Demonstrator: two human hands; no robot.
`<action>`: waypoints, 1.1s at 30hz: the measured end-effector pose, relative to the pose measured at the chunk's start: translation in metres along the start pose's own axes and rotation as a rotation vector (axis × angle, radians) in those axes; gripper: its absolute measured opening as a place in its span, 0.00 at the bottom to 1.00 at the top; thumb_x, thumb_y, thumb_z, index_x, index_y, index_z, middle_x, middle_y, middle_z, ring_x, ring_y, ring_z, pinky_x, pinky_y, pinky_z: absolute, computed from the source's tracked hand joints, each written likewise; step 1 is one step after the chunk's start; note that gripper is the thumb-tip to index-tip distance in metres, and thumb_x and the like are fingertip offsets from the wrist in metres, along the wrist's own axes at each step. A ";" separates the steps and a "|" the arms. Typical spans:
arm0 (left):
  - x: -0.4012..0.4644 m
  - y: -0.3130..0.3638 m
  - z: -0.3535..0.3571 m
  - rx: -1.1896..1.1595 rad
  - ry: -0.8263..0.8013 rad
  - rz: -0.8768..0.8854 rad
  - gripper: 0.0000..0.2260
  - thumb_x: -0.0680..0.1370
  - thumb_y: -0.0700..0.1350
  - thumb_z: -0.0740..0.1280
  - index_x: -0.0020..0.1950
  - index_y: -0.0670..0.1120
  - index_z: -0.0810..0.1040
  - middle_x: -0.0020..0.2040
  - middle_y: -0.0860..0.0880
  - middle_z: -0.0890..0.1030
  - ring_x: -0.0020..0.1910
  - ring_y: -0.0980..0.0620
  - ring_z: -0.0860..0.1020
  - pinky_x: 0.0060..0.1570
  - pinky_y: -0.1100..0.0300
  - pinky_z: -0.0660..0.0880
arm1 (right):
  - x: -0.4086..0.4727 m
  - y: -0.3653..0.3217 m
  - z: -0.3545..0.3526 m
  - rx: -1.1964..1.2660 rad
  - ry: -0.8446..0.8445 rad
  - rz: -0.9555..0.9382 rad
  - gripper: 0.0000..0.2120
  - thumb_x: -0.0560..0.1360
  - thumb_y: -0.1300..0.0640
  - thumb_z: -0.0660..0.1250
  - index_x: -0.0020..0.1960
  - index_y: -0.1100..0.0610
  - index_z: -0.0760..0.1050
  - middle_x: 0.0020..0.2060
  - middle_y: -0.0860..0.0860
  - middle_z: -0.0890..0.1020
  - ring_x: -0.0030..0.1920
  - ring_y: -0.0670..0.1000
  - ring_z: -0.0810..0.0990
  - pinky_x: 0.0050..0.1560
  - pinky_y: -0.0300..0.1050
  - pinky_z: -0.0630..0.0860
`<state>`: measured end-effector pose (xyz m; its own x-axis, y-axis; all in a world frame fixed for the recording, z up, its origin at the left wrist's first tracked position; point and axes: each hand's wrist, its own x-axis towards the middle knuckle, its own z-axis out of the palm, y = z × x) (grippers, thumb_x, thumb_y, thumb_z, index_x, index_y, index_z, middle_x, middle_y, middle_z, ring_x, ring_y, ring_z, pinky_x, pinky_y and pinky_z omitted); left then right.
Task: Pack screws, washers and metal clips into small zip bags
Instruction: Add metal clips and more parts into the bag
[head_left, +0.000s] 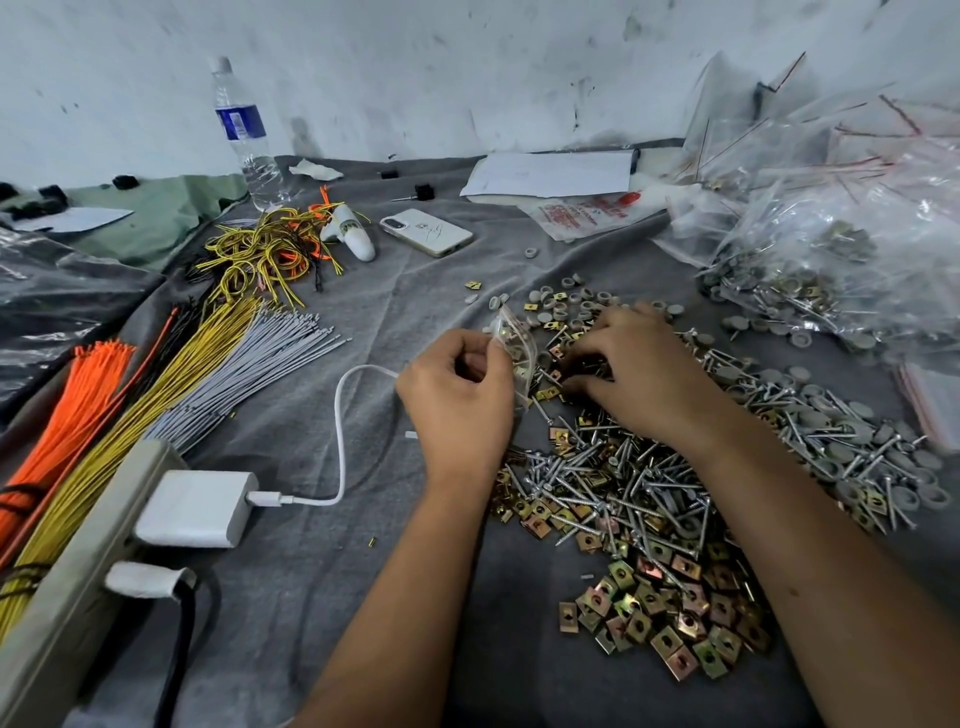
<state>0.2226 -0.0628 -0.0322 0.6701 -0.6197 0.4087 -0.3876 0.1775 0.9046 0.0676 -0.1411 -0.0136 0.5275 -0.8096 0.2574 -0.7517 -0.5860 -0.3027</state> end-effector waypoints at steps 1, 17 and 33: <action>0.000 0.000 0.000 0.002 0.000 0.001 0.07 0.75 0.39 0.71 0.38 0.46 0.84 0.29 0.54 0.79 0.28 0.60 0.74 0.30 0.66 0.70 | 0.001 0.000 0.000 0.000 0.009 -0.002 0.16 0.74 0.45 0.74 0.60 0.47 0.84 0.56 0.51 0.78 0.63 0.53 0.69 0.65 0.51 0.69; 0.001 0.001 -0.001 0.028 0.038 0.026 0.07 0.75 0.39 0.71 0.37 0.46 0.83 0.27 0.58 0.77 0.27 0.60 0.74 0.30 0.68 0.69 | 0.011 0.005 0.012 -0.162 0.005 -0.080 0.21 0.81 0.54 0.67 0.72 0.44 0.74 0.74 0.49 0.69 0.71 0.57 0.61 0.71 0.59 0.65; 0.001 -0.001 -0.001 0.035 0.036 0.008 0.07 0.75 0.40 0.71 0.36 0.48 0.83 0.29 0.55 0.80 0.27 0.60 0.75 0.31 0.63 0.72 | 0.006 0.000 0.002 -0.052 0.090 -0.045 0.09 0.77 0.49 0.71 0.54 0.53 0.81 0.59 0.47 0.79 0.63 0.53 0.67 0.65 0.54 0.66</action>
<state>0.2240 -0.0632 -0.0325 0.6892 -0.5899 0.4208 -0.4148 0.1549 0.8966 0.0715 -0.1464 -0.0135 0.5258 -0.7746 0.3514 -0.7486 -0.6176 -0.2413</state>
